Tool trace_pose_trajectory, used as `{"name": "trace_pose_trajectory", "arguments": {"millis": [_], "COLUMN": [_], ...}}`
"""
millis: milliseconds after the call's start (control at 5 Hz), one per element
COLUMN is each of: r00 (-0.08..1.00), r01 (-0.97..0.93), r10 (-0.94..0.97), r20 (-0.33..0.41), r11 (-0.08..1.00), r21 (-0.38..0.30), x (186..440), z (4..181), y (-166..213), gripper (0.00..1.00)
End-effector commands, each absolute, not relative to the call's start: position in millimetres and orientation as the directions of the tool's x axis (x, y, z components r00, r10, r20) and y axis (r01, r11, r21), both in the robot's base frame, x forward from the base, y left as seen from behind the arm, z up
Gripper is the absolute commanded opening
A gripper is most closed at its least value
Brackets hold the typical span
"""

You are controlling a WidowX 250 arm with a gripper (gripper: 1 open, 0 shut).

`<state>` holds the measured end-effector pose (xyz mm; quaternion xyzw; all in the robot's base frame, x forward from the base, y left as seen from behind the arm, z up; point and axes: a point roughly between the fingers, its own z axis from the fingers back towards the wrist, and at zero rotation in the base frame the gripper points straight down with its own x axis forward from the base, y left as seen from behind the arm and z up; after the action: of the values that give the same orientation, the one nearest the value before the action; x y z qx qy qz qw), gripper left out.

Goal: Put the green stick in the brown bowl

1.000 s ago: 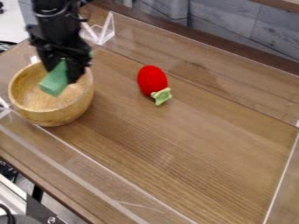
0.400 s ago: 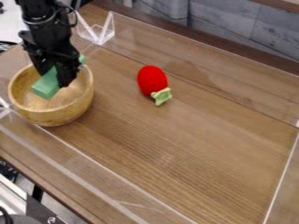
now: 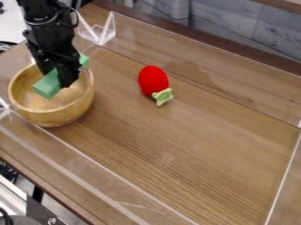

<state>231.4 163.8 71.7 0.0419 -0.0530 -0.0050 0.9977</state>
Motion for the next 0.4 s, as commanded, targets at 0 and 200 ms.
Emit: {"name": "trace_pose_trajectory", "arguments": {"millis": [0, 200], "r00": [0.989, 0.99], "r01": [0.023, -0.034], "r10": [-0.038, 0.018], "r20": [0.142, 0.14], "r11": [0.994, 0.994], "r21": [0.11, 0.109], "x": [235.8, 239.4], "z": [83.5, 85.8], "y": [164.5, 163.7], "gripper": [0.0, 0.0]}}
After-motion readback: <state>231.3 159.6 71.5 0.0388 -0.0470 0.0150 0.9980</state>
